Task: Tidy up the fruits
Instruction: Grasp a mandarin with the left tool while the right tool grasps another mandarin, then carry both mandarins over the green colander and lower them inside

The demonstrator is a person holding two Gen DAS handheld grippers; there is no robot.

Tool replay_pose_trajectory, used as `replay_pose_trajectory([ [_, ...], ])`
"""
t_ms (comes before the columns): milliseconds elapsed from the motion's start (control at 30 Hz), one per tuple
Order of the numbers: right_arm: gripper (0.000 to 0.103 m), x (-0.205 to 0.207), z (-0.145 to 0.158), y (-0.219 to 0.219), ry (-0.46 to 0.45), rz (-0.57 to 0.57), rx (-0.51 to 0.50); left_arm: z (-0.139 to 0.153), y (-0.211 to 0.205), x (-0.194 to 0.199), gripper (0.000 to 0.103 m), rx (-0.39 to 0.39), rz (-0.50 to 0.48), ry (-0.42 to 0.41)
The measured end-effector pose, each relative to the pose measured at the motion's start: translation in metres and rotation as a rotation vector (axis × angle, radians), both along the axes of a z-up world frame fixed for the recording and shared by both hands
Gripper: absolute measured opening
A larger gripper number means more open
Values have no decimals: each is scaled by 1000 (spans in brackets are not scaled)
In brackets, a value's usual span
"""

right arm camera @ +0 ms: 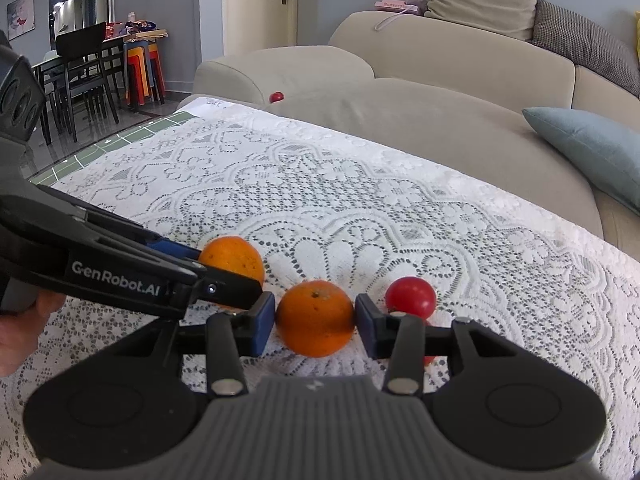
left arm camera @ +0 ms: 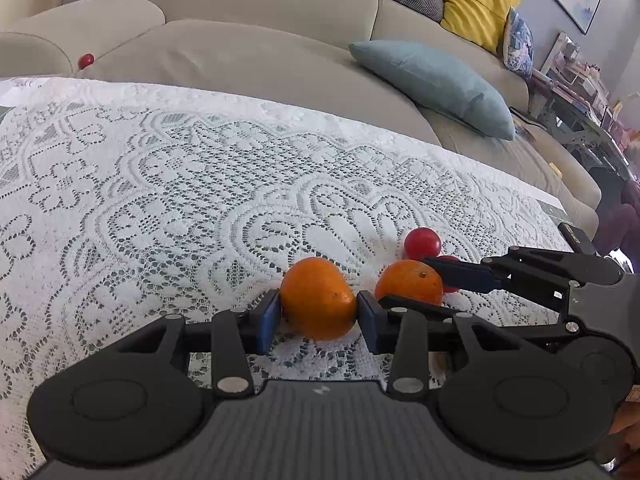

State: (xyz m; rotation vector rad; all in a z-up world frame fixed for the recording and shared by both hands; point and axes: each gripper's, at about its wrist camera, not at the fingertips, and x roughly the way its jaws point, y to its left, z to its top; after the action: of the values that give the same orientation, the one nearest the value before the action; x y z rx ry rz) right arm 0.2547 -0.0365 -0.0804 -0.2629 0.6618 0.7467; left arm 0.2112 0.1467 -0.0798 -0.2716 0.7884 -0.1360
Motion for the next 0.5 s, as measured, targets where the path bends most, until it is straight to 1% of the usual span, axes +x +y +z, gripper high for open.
replay_pose_trajectory([
  [233,42,0,-3,0,-6,-7,-4,0,-3,-2,46,12,17,-7],
  [500,41,-6,1,-1,-12,-6,0,1,-2,-5,46,0,49,-3],
])
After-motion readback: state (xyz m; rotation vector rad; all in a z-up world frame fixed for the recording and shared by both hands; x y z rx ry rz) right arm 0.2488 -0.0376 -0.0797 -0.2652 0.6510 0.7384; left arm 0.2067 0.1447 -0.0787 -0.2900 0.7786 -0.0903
